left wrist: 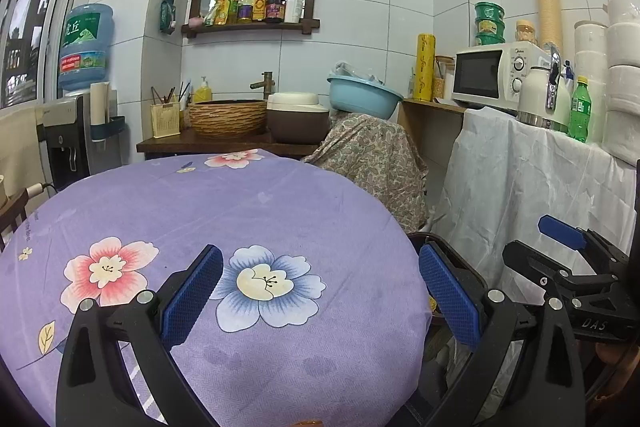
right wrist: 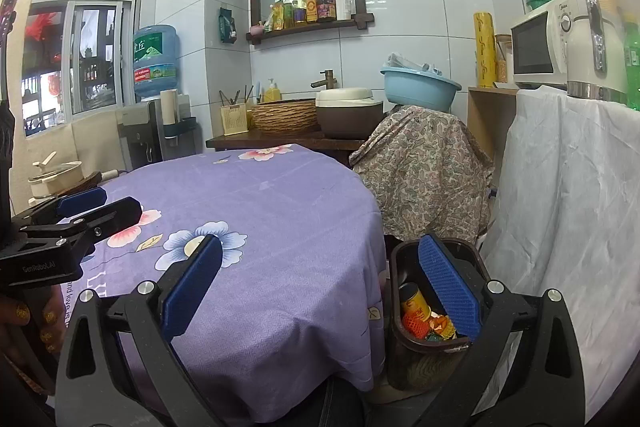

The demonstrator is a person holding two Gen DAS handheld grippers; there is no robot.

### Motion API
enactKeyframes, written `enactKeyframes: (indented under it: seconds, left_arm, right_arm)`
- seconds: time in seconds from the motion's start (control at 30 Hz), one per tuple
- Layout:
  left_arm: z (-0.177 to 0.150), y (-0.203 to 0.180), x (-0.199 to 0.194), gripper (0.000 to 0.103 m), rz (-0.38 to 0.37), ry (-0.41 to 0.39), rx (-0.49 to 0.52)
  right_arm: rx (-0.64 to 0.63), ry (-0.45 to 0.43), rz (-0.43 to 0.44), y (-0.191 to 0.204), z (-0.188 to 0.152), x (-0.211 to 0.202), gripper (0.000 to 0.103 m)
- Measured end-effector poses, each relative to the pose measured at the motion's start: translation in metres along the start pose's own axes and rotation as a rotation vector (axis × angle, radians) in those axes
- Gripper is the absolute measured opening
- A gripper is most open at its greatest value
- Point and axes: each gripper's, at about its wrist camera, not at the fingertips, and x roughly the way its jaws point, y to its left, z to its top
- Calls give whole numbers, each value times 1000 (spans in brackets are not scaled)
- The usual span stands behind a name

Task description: Collect trash

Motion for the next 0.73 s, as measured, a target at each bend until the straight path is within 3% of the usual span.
enactKeyframes:
  seconds: [0.73]
  left_arm:
    - [2,-6,1,97,18,14,11]
  right_arm:
    - [14,2,-7,1,0,-2,97]
